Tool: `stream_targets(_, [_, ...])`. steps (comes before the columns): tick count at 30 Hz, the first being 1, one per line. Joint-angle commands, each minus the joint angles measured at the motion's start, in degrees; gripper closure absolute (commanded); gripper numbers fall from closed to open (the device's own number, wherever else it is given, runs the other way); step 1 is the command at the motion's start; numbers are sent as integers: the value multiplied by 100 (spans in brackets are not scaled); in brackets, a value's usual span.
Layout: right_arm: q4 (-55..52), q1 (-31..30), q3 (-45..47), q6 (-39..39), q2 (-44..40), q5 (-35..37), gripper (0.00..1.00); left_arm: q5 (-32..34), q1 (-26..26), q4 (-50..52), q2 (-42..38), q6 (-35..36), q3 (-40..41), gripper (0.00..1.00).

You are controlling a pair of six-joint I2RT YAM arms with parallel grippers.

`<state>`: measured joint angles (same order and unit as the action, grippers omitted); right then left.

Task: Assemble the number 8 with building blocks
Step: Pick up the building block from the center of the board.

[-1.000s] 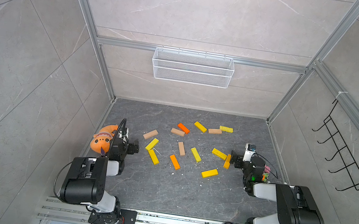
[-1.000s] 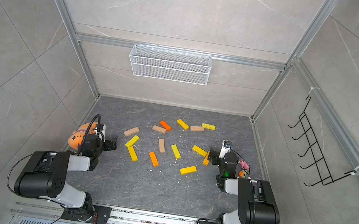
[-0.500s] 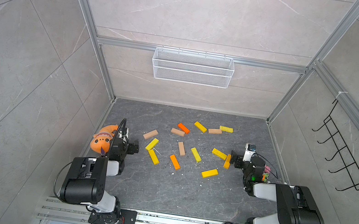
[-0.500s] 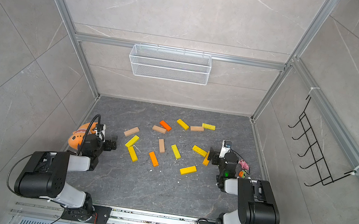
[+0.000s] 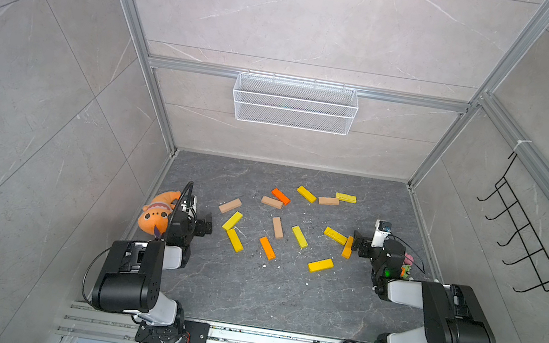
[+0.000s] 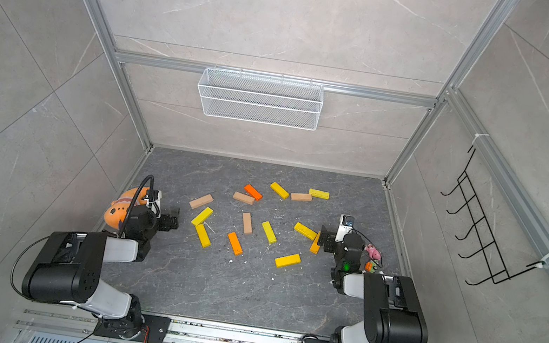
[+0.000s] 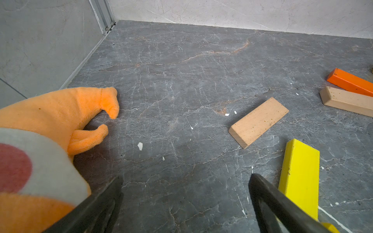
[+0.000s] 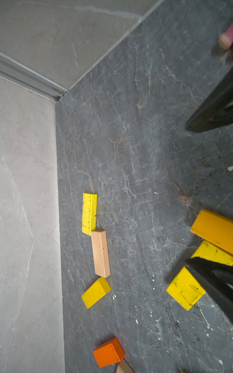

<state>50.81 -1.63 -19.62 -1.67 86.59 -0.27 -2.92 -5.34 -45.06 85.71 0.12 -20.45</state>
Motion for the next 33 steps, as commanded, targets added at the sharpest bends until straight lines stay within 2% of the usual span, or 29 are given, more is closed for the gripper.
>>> stream_targets(1, [-61,13,-111,9,0,-34,1,63,13,-147,0,-77,-100,0])
stream_targets(11, [-198,13,-151,-77,-82,169,1,29,23,-149,-27,-69,-87,0])
stream_targets(13, [-218,5,-127,-155,-186,353,1,-62,65,194,-146,52,-225,0])
stream_targets(15, [-446,8,-178,-158,-357,405,1,146,169,534,-372,80,-315,0])
stream_targets(21, [-1514,-19,-379,-285,-1344,769,1,779,480,2102,-1288,-119,-804,0])
stream_targets(23, [-2175,-26,-610,-644,-1796,732,1,970,656,2514,-1677,-295,-954,0])
stream_targets(28, [-4017,-185,-1715,-1162,-2169,175,1,821,1045,3745,-2271,-1070,-1536,0])
stream_targets(33, [-5109,-616,-2477,-1764,-2141,35,1,567,1474,5081,-2569,-1841,-2122,0])
